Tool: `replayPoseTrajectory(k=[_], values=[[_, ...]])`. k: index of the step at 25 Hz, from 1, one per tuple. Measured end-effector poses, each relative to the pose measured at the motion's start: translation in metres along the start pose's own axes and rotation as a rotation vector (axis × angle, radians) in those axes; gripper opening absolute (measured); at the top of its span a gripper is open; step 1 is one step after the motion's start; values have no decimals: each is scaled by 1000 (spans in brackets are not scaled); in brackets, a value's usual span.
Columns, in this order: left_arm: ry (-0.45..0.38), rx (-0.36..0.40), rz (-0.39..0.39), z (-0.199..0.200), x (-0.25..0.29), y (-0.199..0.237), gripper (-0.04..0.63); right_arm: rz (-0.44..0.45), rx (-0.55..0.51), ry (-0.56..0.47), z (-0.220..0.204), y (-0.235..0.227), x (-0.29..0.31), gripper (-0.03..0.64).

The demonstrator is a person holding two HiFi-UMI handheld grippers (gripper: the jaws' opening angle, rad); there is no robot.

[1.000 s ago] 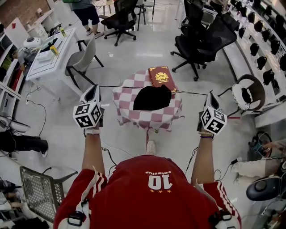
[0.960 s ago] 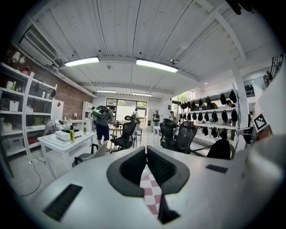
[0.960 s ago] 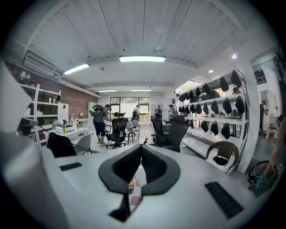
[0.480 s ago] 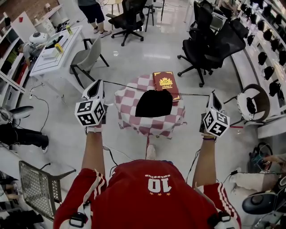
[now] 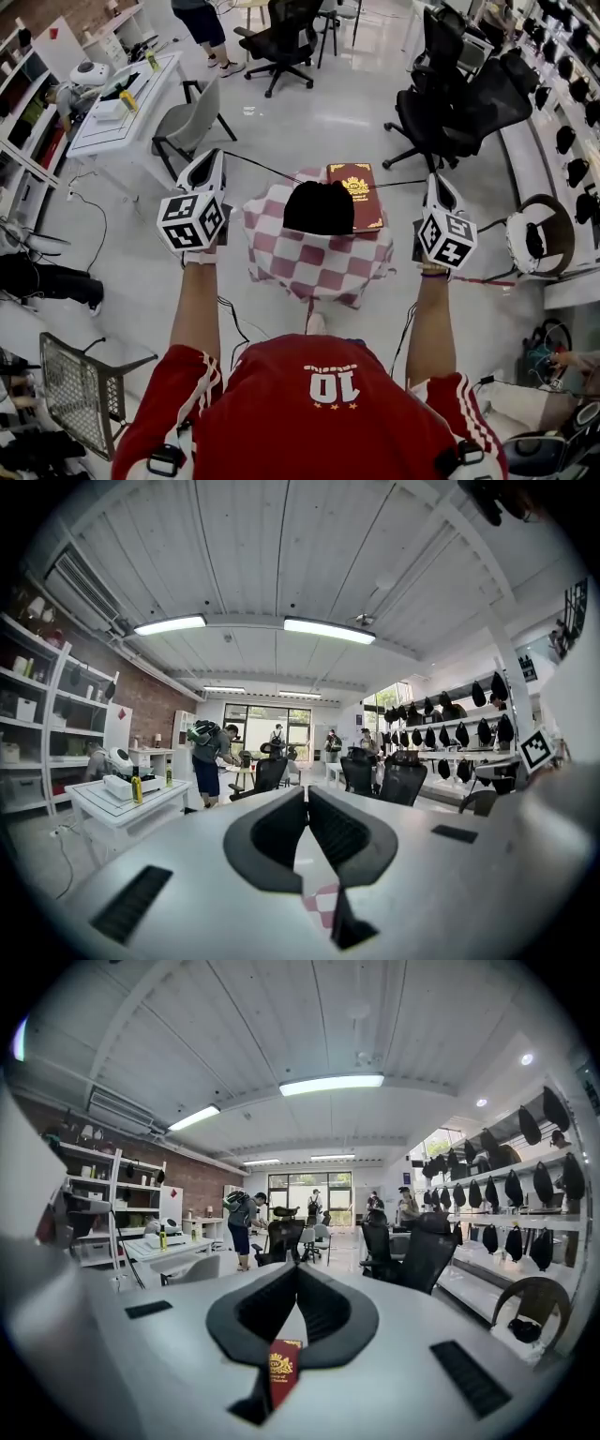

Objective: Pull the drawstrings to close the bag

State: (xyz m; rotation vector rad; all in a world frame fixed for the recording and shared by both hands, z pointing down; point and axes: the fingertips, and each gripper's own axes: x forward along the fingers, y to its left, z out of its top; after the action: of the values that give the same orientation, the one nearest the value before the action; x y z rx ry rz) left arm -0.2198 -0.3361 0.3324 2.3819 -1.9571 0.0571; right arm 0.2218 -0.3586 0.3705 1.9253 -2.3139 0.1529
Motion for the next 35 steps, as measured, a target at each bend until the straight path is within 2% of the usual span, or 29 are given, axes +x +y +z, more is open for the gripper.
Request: replayPoseTrajectory(k=[5, 10, 15, 18, 23, 28, 35], values=[[7, 6, 29, 8, 37, 14, 20, 68, -13, -10, 14, 12, 43, 17], [-25, 18, 55, 32, 66, 25, 20, 113, -22, -54, 38, 18, 75, 17], [-72, 7, 78, 56, 74, 40, 20, 135, -6, -105, 58, 13, 91, 17], [-84, -1, 80, 57, 70, 46, 20, 144, -5, -105, 57, 16, 97, 17], [-19, 3, 50, 23, 56, 41, 20, 194, -12, -14, 17, 41, 104, 17], [68, -10, -22, -22, 45, 26, 20, 220, -6, 81, -25, 59, 97, 17], [171, -30, -135, -74, 26, -12, 20, 221, -9, 155, -59, 67, 72, 18]])
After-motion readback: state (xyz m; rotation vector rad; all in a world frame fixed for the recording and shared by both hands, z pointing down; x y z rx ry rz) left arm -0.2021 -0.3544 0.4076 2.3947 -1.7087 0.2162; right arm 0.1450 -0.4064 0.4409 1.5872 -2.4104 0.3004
